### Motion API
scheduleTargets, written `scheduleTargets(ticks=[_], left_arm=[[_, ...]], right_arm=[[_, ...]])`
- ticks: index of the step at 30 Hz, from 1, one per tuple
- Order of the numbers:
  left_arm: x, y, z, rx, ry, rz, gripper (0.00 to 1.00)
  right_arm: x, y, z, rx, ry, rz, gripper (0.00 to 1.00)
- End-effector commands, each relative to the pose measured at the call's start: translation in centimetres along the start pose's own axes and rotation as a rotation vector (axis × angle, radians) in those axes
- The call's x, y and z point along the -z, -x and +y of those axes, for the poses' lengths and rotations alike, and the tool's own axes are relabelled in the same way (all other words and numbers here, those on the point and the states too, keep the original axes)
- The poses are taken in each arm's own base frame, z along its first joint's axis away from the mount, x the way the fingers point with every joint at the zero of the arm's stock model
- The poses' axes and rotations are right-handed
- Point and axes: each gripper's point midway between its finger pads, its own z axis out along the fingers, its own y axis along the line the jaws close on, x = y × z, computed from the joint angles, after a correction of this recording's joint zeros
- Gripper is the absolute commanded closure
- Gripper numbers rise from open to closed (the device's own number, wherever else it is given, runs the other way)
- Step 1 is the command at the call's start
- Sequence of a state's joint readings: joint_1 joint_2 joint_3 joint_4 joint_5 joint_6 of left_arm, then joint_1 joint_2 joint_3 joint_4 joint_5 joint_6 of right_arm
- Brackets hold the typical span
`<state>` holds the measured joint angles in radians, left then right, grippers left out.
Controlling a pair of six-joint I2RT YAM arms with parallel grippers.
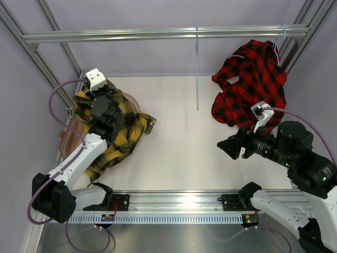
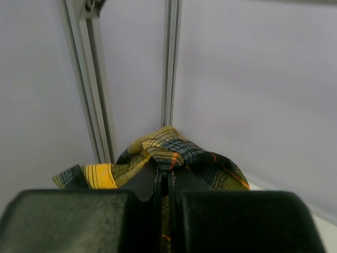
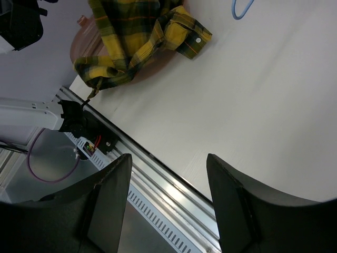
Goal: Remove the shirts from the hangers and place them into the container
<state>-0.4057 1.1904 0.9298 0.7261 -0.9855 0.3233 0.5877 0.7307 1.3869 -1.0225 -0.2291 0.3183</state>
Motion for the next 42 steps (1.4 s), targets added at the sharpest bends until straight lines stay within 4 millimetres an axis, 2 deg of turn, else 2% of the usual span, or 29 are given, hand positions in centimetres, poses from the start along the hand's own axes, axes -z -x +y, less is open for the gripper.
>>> scheduleTargets(ticks=[1, 2, 3, 4, 5, 6, 7, 8, 9, 10, 11, 12, 13, 15, 17, 18, 19, 20, 22, 23, 24, 26, 27, 29, 30, 34, 37, 40, 42], left_arm=[[1.3, -2.8, 1.6, 0.123, 0.094, 0.134, 1.0], [1.9, -5.4, 1.6, 0.101, 0.096, 0.229, 1.0], [2.0, -6.4, 1.3, 0.089, 0.083, 0.281, 1.0], [1.1, -5.7, 1.3, 0.126, 0.099, 0.298, 1.0], [1.0, -6.9, 0.5, 0.165, 0.081, 0.355, 1.0], [1.5, -10.1, 0.5, 0.064, 0.075, 0.468, 1.0], [0.8, -11.3, 0.9, 0.06, 0.087, 0.512, 1.0], [0.4, -11.9, -0.9, 0.11, 0.014, 0.58, 1.0], [0.9, -14.0, -0.7, 0.072, 0.01, 0.673, 1.0], [0.2, -17.6, -0.4, 0.04, 0.033, 0.776, 1.0], [0.7, -18.6, -1.8, 0.077, -0.031, 0.889, 1.0], [0.8, -20.2, -2.2, 0.079, -0.042, 0.958, 1.0], [0.8, -23.4, -1.9, 0.063, -0.023, 1.051, 1.0], [2.0, -25.6, -2.9, 0.105, -0.078, 1.166, 1.0], [2.7, -26.9, -2.6, 0.122, -0.069, 1.209, 1.0], [3.5, -27.6, -2.0, 0.116, -0.061, 1.225, 0.96], [3.9, -27.6, -1.6, 0.12, -0.055, 1.22, 0.85], [3.3, -25.9, -1.6, 0.165, -0.061, 1.156, 0.76], [4.6, -25.6, -0.5, 0.185, -0.059, 1.131, 0.7], [4.1, -24.4, -0.7, 0.214, -0.077, 1.076, 0.68], [4.0, -21.9, -0.4, 0.242, -0.097, 1.005, 0.59], [4.2, -19.9, 0.5, 0.199, -0.096, 0.917, 0.47], [4.1, -17.3, 0.9, 0.212, -0.109, 0.848, 0.42], [4.1, -15.5, 1.7, 0.186, -0.12, 0.791, 0.35], [4.1, -13.7, 2.1, 0.2, -0.132, 0.751, 0.31], [4.6, -9.3, 3.1, 0.201, -0.181, 0.662, 0.23], [6.3, -6.6, 3.6, 0.192, -0.249, 0.648, 0.21], [8.5, -6.4, 4.8, 0.133, -0.276, 0.72, 0.18], [11.1, -7.3, 4.8, 0.083, -0.373, 0.822, 0.2]], right_arm=[[1.1, 0.4, 1.0, 0.001, 0.046, -0.039, 0.33], [1.2, 0.3, 1.0, 0.002, 0.051, -0.042, 0.33], [1.3, 0.2, 1.1, 0.0, 0.054, -0.041, 0.33], [1.4, 0.3, 1.3, 0.0, 0.062, -0.047, 0.33], [1.5, 0.2, 1.4, 0.001, 0.069, -0.046, 0.33], [1.6, 0.3, 1.5, 0.0, 0.075, -0.051, 0.33], [1.8, 0.5, 1.7, 0.003, 0.08, -0.06, 0.33], [1.9, 0.6, 1.7, 0.005, 0.082, -0.064, 0.33], [2.0, 0.7, 1.8, 0.01, 0.083, -0.069, 0.33], [2.3, 0.8, 1.8, 0.012, 0.082, -0.074, 0.33], [2.4, 0.9, 1.9, 0.015, 0.084, -0.078, 0.33], [2.5, 0.8, 1.9, 0.015, 0.084, -0.079, 0.33], [2.6, 0.8, 1.9, 0.016, 0.083, -0.085, 0.33], [2.8, 0.9, 2.0, 0.019, 0.088, -0.092, 0.33], [3.2, 1.0, 2.2, 0.024, 0.095, -0.102, 0.32], [3.4, 1.0, 2.2, 0.024, 0.095, -0.106, 0.33], [3.7, 1.1, 2.3, 0.03, 0.099, -0.113, 0.32], [3.8, 1.1, 2.3, 0.033, 0.1, -0.115, 0.32], [3.9, 1.0, 2.3, 0.038, 0.099, -0.114, 0.32], [3.9, 0.9, 2.3, 0.037, 0.099, -0.114, 0.32], [3.9, 0.8, 2.3, 0.037, 0.103, -0.111, 0.32], [4.2, 0.6, 2.5, 0.035, 0.117, -0.117, 0.32], [4.4, 0.6, 2.6, 0.036, 0.124, -0.122, 0.32], [4.6, 0.5, 2.8, 0.038, 0.132, -0.125, 0.32], [4.7, 0.4, 2.8, 0.037, 0.137, -0.128, 0.32], [5.0, 0.4, 3.2, 0.037, 0.16, -0.135, 0.32], [4.9, 0.3, 3.4, 0.035, 0.172, -0.132, 0.32], [4.7, 0.1, 3.5, 0.037, 0.178, -0.115, 0.32], [4.5, 0.0, 3.3, 0.041, 0.172, -0.11, 0.31]])
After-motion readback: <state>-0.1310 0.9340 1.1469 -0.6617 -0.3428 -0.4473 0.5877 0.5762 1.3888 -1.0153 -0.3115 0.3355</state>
